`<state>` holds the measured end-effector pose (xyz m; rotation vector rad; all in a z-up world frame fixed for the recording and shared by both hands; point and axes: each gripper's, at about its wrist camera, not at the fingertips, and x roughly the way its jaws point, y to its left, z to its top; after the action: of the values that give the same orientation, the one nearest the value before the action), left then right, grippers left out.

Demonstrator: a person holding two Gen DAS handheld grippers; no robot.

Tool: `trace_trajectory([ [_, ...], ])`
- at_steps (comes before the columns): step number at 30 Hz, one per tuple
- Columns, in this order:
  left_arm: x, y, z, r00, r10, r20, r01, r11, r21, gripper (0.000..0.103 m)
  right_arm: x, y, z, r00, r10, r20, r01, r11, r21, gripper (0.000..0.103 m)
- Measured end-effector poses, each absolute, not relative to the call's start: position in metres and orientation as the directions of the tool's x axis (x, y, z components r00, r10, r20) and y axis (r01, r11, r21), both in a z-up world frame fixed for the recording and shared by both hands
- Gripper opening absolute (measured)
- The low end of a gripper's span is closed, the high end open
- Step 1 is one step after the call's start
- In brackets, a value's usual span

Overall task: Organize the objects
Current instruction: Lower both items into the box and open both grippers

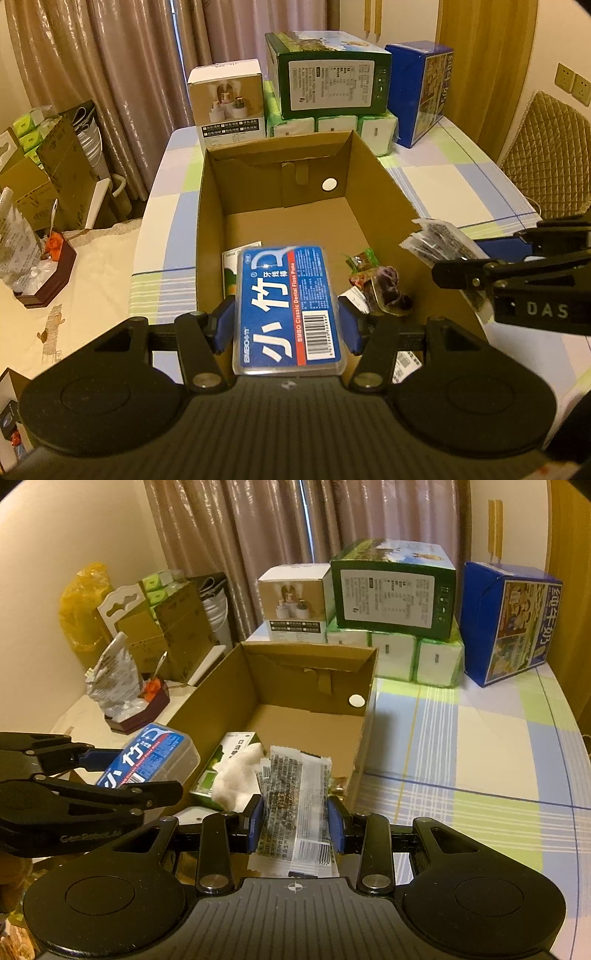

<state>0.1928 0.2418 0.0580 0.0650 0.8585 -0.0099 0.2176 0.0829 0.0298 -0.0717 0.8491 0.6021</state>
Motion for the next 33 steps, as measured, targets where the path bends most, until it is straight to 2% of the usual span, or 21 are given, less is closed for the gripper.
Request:
trace_trajectory([
  [1,0.193,0.242,0.057,0.661,0.030,-0.750,0.026,0.998,0.062,0.066,0.218,0.083,0.030,0.505,0.471,-0.723,-0.525,0.833,0.176,0.034],
  [11,0.182,0.251,0.058,0.660,0.033,-0.750,0.017,0.998,0.059,0.067,0.218,0.084,0.027,0.487,0.490,-0.723,-0.528,0.825,0.204,0.034],
  [22,0.163,0.260,0.063,0.663,0.039,-0.748,-0.002,0.999,0.050,0.073,0.216,0.092,0.034,0.472,0.536,-0.700,-0.531,0.807,0.260,0.034],
  [24,0.160,0.263,0.063,0.662,0.033,-0.749,-0.003,0.999,0.042,0.073,0.217,0.088,0.037,0.472,0.585,-0.660,-0.530,0.786,0.318,0.043],
  [26,0.157,0.265,0.062,0.660,0.029,-0.751,-0.007,0.999,0.032,0.073,0.217,0.084,0.043,0.492,0.603,-0.628,-0.520,0.782,0.343,0.064],
  [32,0.147,0.268,0.062,0.666,0.032,-0.746,-0.024,0.999,0.022,0.081,0.210,0.075,0.057,0.531,0.581,-0.618,-0.519,0.799,0.305,0.064],
  [33,0.146,0.268,0.063,0.668,0.032,-0.743,-0.027,0.999,0.018,0.085,0.208,0.072,0.057,0.533,0.575,-0.621,-0.516,0.802,0.299,0.064],
])
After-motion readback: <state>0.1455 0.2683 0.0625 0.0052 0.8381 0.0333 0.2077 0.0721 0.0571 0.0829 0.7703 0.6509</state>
